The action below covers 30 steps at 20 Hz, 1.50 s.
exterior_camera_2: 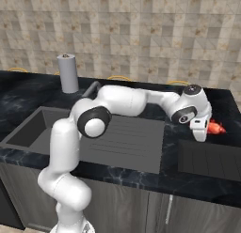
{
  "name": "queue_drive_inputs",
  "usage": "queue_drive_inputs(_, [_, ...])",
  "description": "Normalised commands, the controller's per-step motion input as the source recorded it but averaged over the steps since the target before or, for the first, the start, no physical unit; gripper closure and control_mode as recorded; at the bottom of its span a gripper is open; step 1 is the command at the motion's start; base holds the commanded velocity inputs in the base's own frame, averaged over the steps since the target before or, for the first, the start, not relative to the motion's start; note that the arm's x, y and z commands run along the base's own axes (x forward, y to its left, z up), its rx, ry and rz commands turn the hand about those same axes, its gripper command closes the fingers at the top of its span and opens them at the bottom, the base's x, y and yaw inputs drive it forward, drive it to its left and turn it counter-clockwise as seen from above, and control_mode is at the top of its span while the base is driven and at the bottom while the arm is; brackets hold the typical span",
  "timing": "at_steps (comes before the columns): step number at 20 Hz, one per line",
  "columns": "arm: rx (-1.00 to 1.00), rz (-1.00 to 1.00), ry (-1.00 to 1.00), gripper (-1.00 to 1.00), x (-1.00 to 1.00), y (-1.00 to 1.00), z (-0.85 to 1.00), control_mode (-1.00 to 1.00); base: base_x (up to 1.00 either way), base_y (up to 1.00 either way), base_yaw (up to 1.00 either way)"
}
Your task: Take the fish out of the fridge, briefly rinse it in the sink, and place it on the tray next to the sink.
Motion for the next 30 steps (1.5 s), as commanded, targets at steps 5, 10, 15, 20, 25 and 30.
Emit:
queue_drive_inputs(5, [0.05,0.0,0.23,-1.0,0.37,-0.06,-0.84,-1.0,0.0,0.0,0.0])
queue_drive_inputs(10, [0.23,0.0,0.12,-1.0,-0.32,-0.42,-0.61,-1.0,0.0,0.0,0.0])
queue_drive_inputs(15, [0.29,0.01,0.12,-1.0,-0.45,-0.36,-0.49,-1.0,0.0,0.0,0.0])
queue_drive_inputs(20, [0.06,0.0,0.03,-1.0,-0.05,-0.03,-0.14,-1.0,0.0,0.0,0.0])
queue_drive_inputs(25, [0.0,0.0,0.02,-1.0,-0.03,0.0,-0.28,-1.0,0.0,0.0,0.0])
queue_drive_inputs(30, [0.0,0.0,-0.03,-1.0,-0.02,0.0,-0.22,-1.0,0.0,0.0,0.0])
